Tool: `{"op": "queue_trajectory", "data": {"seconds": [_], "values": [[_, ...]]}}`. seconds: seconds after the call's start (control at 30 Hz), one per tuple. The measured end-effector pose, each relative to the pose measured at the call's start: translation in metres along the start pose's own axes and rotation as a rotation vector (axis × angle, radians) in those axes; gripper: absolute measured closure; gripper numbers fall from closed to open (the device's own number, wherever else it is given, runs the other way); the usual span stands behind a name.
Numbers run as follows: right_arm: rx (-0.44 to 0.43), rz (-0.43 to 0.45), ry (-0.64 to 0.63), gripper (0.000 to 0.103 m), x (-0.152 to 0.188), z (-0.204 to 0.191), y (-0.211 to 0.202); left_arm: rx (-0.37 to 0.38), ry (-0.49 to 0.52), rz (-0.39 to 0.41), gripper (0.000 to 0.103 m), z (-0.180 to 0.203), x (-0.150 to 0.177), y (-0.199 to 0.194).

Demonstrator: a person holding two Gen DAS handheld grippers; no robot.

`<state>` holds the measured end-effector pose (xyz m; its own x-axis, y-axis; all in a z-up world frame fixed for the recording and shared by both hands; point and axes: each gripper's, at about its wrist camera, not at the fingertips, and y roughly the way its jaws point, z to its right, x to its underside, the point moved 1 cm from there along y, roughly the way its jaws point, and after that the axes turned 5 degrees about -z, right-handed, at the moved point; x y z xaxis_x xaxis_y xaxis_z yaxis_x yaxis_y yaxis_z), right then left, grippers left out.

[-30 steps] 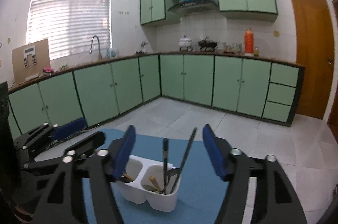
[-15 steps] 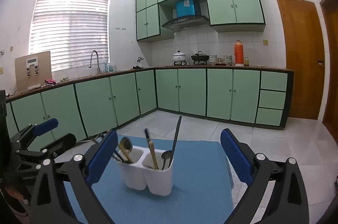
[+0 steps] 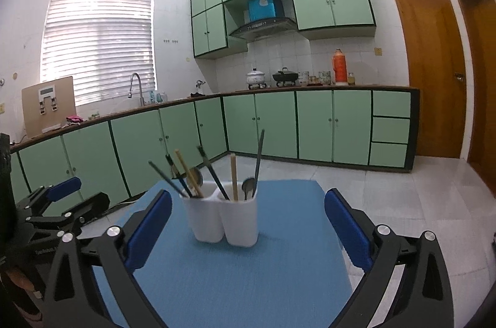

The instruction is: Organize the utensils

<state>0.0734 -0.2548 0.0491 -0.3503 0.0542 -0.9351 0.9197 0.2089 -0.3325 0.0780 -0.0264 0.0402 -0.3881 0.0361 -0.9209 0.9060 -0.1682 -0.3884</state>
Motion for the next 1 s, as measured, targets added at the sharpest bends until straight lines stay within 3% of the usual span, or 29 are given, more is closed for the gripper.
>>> {"op": "queue_trajectory", "data": {"seconds": [0.53,1.0], "values": [[0.017,-0.071,0.018,0.006,0.039,-0.007,-0.023,-0.013,-0.003,-0.039,0.005,0.005,0.026,-0.036],[0.016,-0.079,-0.007,0.006,0.042,-0.018,-0.044,-0.028,0.009,-0.034,0.005,0.014,0.026,-0.054]]}}
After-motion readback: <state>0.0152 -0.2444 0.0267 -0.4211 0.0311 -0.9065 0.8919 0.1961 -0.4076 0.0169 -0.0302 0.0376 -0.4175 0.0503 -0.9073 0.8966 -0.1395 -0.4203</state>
